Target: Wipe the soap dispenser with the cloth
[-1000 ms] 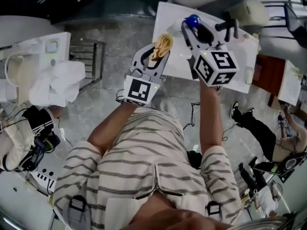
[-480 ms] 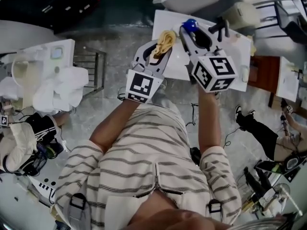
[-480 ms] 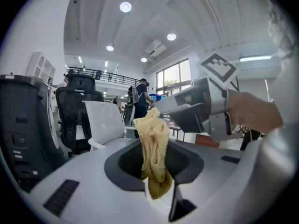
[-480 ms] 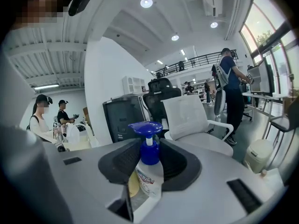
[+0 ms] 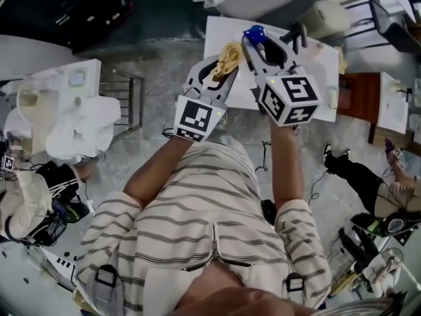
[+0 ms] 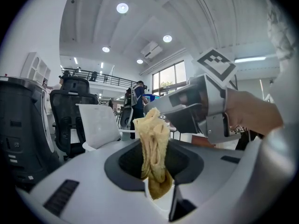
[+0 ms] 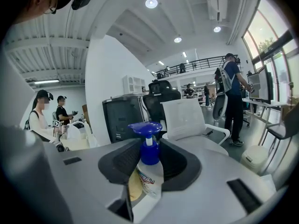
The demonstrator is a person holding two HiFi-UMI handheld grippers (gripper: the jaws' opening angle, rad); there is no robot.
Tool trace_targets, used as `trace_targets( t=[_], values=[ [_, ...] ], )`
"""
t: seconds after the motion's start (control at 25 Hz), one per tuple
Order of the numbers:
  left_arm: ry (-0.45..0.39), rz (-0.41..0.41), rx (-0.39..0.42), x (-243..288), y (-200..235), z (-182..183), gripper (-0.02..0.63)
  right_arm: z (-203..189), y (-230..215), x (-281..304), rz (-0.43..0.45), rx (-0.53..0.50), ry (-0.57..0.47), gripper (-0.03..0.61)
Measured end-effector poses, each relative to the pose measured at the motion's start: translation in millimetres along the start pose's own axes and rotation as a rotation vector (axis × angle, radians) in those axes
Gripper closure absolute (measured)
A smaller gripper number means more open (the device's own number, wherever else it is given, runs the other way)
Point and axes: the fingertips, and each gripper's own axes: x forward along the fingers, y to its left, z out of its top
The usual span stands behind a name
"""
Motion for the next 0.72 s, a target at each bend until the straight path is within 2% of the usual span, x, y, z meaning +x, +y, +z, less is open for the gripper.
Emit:
trace_targets(
  t=[0.72],
  values=[
    [-0.011,-0.086,0.083,13.9,-24.3,9.0,0.515,5.2,0.2,-2.1,-0.019,0.010,-0.009,0.451]
  ],
)
